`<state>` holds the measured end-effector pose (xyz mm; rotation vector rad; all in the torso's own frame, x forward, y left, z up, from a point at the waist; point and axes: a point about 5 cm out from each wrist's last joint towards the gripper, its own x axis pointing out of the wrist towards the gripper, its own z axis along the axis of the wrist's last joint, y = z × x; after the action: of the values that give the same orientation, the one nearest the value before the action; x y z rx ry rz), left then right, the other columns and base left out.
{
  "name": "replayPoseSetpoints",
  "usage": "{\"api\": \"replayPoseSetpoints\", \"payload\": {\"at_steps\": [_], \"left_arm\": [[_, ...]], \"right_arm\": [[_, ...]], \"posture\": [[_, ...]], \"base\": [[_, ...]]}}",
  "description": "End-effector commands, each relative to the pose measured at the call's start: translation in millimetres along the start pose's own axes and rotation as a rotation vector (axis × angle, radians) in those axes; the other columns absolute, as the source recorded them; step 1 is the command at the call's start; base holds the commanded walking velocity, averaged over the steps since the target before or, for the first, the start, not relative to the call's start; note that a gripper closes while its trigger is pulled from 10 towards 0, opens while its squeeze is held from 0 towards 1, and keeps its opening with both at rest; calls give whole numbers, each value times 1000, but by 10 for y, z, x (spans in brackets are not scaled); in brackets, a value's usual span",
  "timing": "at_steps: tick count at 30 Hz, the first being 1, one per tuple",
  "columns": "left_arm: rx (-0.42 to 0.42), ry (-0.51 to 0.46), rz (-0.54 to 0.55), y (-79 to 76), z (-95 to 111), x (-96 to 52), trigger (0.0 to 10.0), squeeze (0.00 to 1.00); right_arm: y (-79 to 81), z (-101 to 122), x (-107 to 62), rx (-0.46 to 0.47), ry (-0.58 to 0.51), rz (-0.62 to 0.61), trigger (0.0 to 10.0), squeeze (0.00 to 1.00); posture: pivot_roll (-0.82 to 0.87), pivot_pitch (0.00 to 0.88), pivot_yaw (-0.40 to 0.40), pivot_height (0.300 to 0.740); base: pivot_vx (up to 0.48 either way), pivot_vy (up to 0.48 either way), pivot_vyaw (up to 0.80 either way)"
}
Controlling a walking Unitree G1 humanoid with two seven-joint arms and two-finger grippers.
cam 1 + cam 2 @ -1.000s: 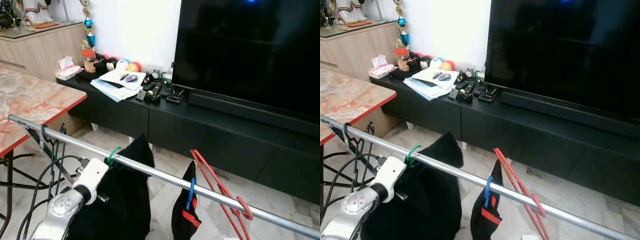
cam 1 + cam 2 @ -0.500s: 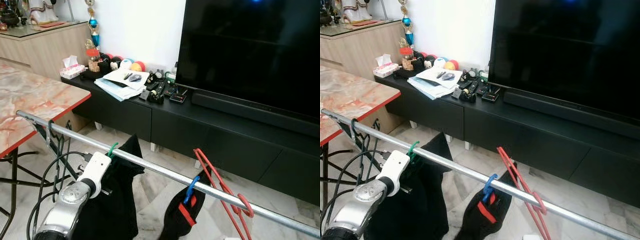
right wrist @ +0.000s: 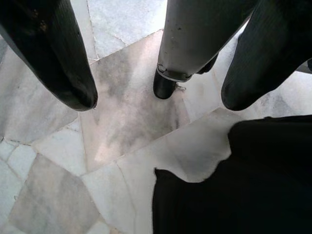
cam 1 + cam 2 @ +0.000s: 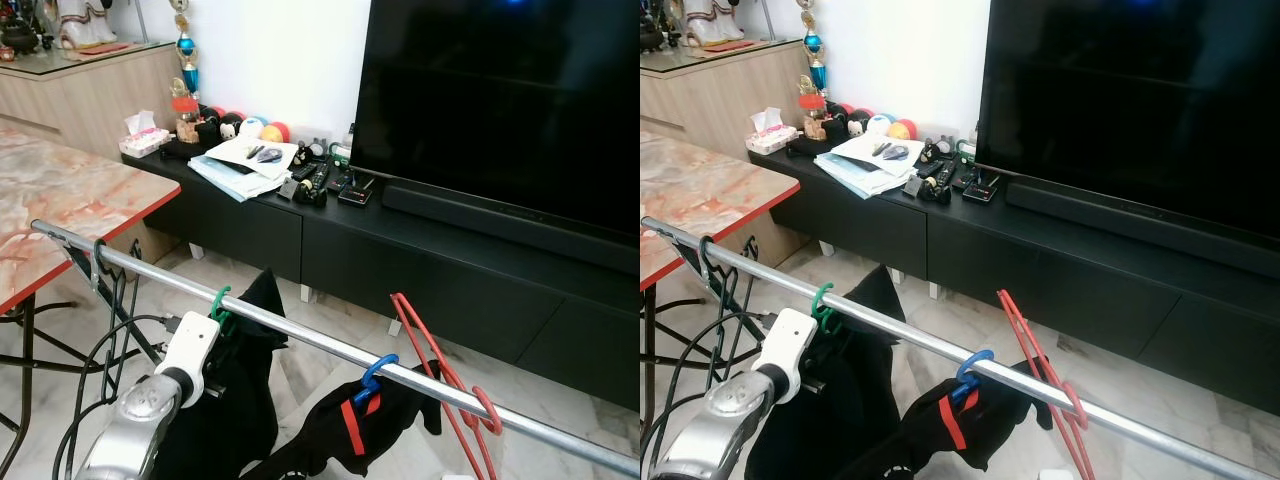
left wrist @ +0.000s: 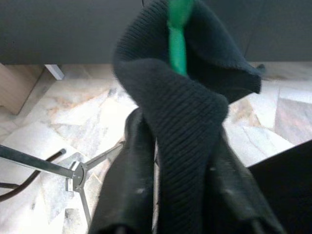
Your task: Hang hanger
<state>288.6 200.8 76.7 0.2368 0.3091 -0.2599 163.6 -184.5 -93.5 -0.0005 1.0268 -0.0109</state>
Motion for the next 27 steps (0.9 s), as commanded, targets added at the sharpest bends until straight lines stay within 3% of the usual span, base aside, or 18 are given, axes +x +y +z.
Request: {"api": "replayPoseSetpoints", "payload": {"at_steps": [1,8,12,17,20,23,25,26,27], "left_arm": [[-24,-27,-7,26,55,-66,10000,1000],[-36,-89,-27,32,152,-215,10000,1000],[-35,-99,-124,-68,148,-412,10000,1000],[-61,-90,-196,-123,94,-612,10000,1000],[-106,-62,-294,-154,55,-853,10000,1000],[-133,-50,-332,-154,38,-925,10000,1000],[-177,31,-452,-137,-41,-1125,10000,949],[-177,31,-452,-137,-41,-1125,10000,949],[-163,63,-477,-122,-79,-1175,10000,0]], "right_arm": [[-32,2,-3,6,0,-5,10000,0],[-162,-33,-27,5,4,-17,10000,0],[-181,-44,-31,2,6,-17,10000,0],[-133,-33,-22,0,6,-12,10000,0],[-13,4,0,-5,3,0,10000,0],[16,14,5,-6,2,3,10000,0],[45,30,10,-9,1,9,10000,0],[45,30,10,-9,1,9,10000,0],[45,31,10,-10,1,10,10000,0]], "posture": [[109,0,-16,740],[113,0,-12,740],[115,0,-8,740],[116,0,-7,740],[121,0,-7,740],[128,0,-9,740],[136,0,-12,740],[136,0,-12,740],[135,0,-12,740]], "base": [[0,0,0],[0,0,0],[0,0,0],[0,0,0],[0,0,0],[0,0,0],[0,0,0],[0,0,0],[0,0,0]]}}
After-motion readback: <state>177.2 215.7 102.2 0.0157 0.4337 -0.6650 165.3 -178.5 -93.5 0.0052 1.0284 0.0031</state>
